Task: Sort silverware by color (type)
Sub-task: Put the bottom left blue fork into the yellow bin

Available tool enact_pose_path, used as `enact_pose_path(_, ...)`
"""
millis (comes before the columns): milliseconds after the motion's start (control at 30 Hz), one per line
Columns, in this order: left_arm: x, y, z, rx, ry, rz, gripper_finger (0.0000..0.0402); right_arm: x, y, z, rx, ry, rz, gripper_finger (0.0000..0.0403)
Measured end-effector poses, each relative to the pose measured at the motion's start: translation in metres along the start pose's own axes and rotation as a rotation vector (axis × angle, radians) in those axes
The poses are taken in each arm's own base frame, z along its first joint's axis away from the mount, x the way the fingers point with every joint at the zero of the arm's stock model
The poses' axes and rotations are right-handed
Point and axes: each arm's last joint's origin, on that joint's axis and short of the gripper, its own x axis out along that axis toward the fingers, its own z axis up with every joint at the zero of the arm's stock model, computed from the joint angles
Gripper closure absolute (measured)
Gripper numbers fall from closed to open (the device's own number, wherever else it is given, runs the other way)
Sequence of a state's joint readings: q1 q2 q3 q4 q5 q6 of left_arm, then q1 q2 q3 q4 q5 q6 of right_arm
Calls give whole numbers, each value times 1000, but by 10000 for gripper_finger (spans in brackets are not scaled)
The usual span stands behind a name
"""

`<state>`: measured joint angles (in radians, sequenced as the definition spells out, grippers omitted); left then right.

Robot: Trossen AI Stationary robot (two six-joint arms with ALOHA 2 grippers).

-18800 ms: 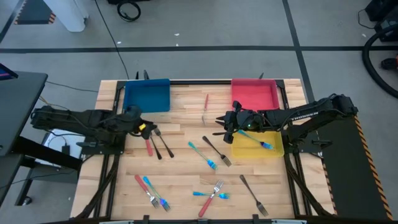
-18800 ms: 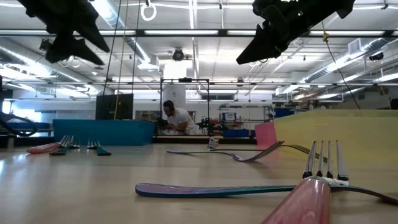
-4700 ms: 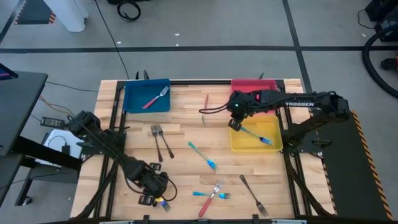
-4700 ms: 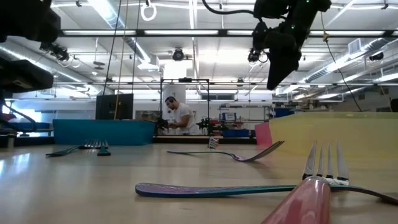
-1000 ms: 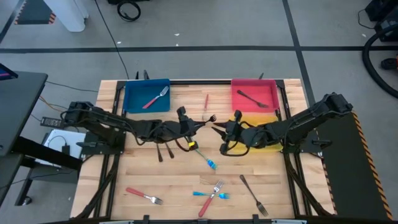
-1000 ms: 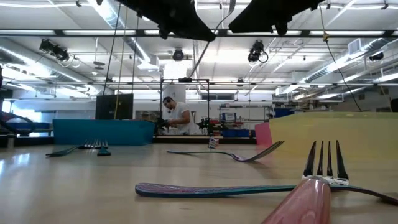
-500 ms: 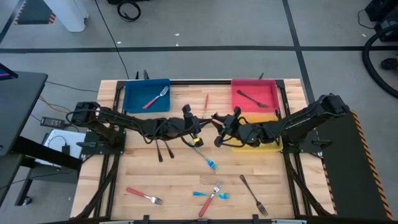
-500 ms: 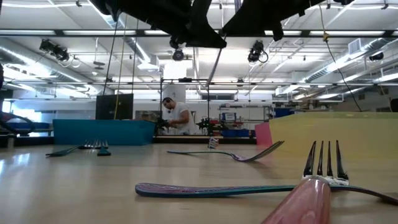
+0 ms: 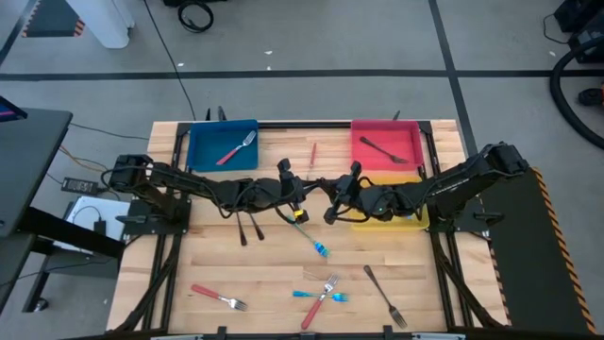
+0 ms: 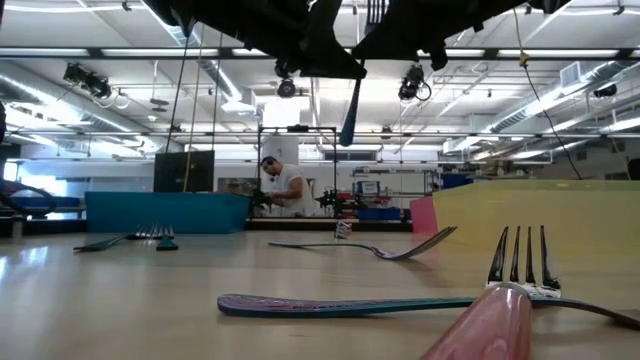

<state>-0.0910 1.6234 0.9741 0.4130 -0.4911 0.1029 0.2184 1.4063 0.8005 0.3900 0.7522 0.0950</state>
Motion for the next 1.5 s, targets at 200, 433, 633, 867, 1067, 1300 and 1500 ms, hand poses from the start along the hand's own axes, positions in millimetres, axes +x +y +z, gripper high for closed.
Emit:
enact_pose_path(200,0,0,0,10,1,1,387,0,0,-1,-26,6,12,390)
enact_pose_path(433,0,-1,-3,38,30,-1,335,-4,-3,-4,-123,48,-34,393)
enact_pose_path(633,-4,-4,-2,47,36,-15,287,-21,-9,-2,-160,104,-90,393)
enact_pose_path(867,-28,-6,1,125,148,-65,277,-51,-22,-5,-136,231,-72,394)
enact_pose_path(1067,-49,-9,-5,209,282,-115,276,-69,-35,-20,-60,448,-37,393)
enact_pose_path(1300,-60,-10,-22,190,469,-115,276,-82,-45,-40,-34,756,-5,392)
enact_pose_path(1500,-68,-6,-35,114,617,-63,276,-93,-58,-50,-86,953,-63,391)
